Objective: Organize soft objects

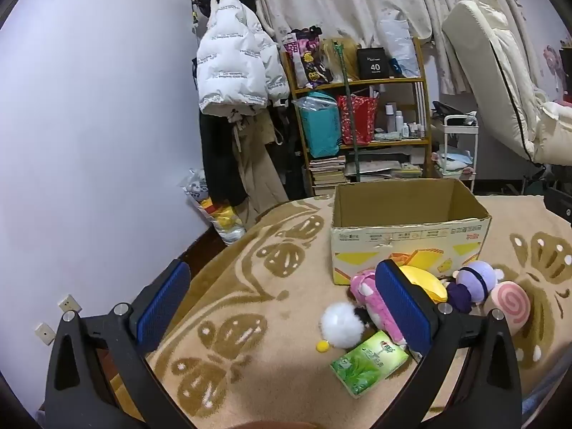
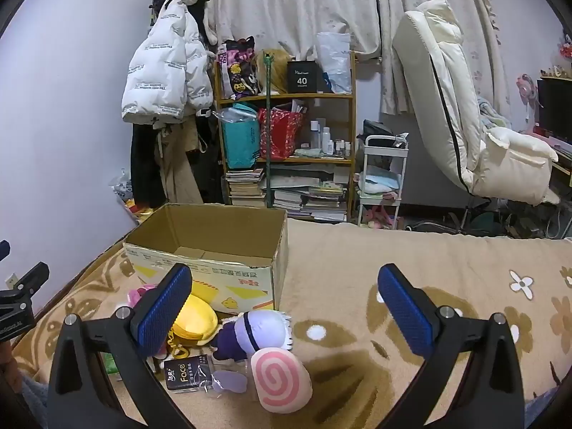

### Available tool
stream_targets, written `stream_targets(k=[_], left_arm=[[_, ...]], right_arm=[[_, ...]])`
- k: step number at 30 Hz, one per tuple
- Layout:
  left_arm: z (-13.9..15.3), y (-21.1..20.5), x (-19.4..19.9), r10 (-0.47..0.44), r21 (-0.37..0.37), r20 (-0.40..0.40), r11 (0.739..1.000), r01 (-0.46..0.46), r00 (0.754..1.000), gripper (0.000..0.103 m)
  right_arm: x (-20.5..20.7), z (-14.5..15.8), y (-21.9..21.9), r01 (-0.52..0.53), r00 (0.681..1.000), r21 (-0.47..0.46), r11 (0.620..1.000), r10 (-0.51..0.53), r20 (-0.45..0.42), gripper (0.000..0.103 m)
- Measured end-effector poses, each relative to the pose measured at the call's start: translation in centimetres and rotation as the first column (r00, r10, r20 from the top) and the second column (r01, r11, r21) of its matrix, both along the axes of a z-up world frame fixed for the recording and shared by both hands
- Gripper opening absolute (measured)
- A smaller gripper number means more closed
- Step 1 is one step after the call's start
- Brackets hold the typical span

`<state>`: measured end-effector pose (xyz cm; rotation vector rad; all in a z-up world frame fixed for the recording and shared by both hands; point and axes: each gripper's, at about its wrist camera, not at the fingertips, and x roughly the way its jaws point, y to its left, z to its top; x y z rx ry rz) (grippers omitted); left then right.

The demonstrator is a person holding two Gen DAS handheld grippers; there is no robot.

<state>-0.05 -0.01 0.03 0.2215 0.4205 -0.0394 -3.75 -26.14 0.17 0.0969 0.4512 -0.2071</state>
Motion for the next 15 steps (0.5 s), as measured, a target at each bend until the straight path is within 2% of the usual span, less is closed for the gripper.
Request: stream_targets(k=[15], left_arm=[[-0.12, 0.09, -0.10, -0.009, 0.007, -0.009, 1.000, 0.009, 1.000, 0.102]], right_arm=[[0.09, -0.11, -0.14, 0.006, 1.000, 0.009, 1.000, -0.006, -0.010, 0.103]])
